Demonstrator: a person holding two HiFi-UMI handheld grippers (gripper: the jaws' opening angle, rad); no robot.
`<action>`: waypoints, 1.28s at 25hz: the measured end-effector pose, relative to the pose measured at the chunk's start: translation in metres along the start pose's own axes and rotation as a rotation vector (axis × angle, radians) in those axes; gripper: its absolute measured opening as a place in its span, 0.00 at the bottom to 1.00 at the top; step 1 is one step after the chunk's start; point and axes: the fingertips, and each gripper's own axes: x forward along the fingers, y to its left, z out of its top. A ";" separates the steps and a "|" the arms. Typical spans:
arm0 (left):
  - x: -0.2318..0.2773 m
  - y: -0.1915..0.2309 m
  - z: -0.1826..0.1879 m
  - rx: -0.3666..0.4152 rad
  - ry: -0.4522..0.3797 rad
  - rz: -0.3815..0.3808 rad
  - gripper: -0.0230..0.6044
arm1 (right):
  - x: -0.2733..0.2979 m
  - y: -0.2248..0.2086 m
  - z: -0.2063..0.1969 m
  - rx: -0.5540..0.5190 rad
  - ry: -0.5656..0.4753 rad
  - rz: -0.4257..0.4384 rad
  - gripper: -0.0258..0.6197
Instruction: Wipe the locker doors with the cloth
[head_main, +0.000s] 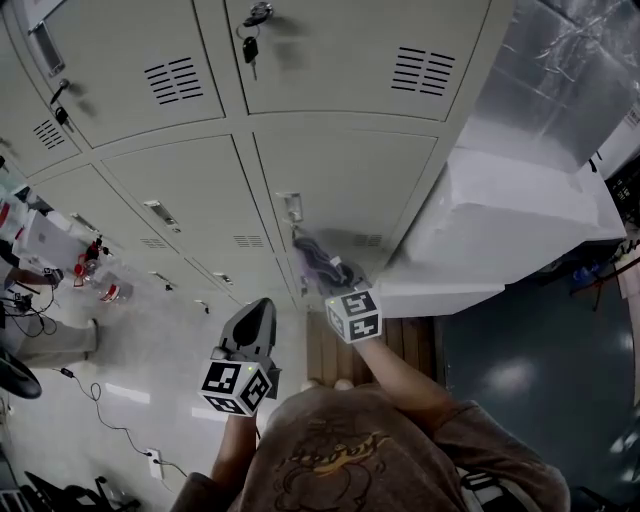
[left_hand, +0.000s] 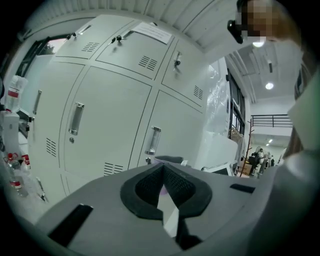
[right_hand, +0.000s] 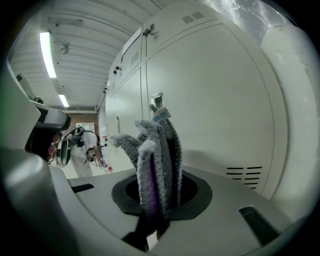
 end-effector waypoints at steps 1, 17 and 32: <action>-0.004 0.005 0.000 -0.001 0.001 0.015 0.04 | 0.006 0.009 -0.003 0.000 0.006 0.018 0.12; -0.050 0.055 0.000 0.000 0.014 0.176 0.04 | 0.077 0.053 -0.035 0.025 0.062 0.055 0.12; -0.045 0.055 -0.002 0.002 0.025 0.155 0.04 | 0.088 0.015 -0.040 0.049 0.081 -0.074 0.12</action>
